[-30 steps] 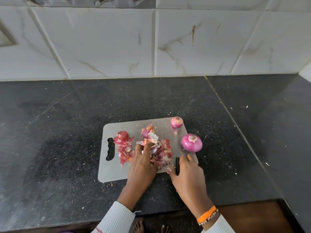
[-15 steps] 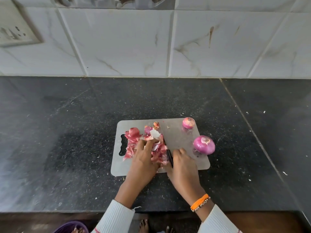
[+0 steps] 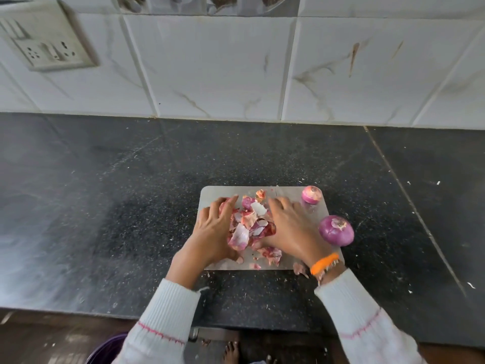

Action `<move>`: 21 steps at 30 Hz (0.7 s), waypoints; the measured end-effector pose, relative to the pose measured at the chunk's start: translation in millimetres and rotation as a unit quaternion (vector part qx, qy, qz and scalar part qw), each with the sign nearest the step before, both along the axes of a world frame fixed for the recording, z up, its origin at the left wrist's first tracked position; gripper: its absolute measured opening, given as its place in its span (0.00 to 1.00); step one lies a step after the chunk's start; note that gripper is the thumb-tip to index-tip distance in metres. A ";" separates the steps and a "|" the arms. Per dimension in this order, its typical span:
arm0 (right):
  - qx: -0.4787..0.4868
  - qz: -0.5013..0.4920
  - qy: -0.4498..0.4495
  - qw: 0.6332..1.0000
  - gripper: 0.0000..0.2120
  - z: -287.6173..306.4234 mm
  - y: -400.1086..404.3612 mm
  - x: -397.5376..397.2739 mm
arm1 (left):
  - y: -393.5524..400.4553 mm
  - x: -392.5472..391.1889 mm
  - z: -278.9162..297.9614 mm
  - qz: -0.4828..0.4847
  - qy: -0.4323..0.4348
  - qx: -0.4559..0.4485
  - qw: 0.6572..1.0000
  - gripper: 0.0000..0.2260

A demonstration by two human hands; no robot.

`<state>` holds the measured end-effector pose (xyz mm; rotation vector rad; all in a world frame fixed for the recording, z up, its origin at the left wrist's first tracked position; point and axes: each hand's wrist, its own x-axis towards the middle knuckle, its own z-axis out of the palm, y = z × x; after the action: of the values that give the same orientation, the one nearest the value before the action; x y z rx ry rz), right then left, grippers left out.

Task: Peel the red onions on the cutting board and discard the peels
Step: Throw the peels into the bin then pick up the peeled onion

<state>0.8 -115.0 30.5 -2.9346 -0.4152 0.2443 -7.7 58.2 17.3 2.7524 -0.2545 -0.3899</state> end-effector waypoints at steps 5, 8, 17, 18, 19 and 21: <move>-0.052 0.053 0.178 0.981 0.59 -1.8 19.4 52.8 | -1.3 30.6 3.5 -0.048 0.131 0.070 0.988 0.61; -0.090 0.068 0.217 0.970 0.60 -6.4 21.9 66.3 | -1.6 37.6 0.8 -0.046 0.135 0.072 0.987 0.57; -0.107 0.104 0.218 0.964 0.58 -18.9 16.0 48.4 | -9.7 22.6 -21.8 -0.003 0.066 0.025 0.998 0.48; -0.092 0.102 0.206 0.969 0.56 -21.9 14.9 45.7 | -10.9 21.6 -25.3 0.004 0.054 0.024 0.998 0.46; -0.072 0.097 0.192 0.974 0.53 -25.0 13.6 43.7 | -12.3 21.1 -29.1 0.015 0.041 0.019 0.999 0.44; -0.030 0.083 0.172 0.981 0.47 -30.8 11.8 41.5 | -15.9 19.7 -37.6 0.045 0.008 0.001 0.999 0.39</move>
<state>42.3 -103.2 -0.2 -2.8333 -0.6065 0.7835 12.1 42.3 -20.3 2.7489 -0.1244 -0.3882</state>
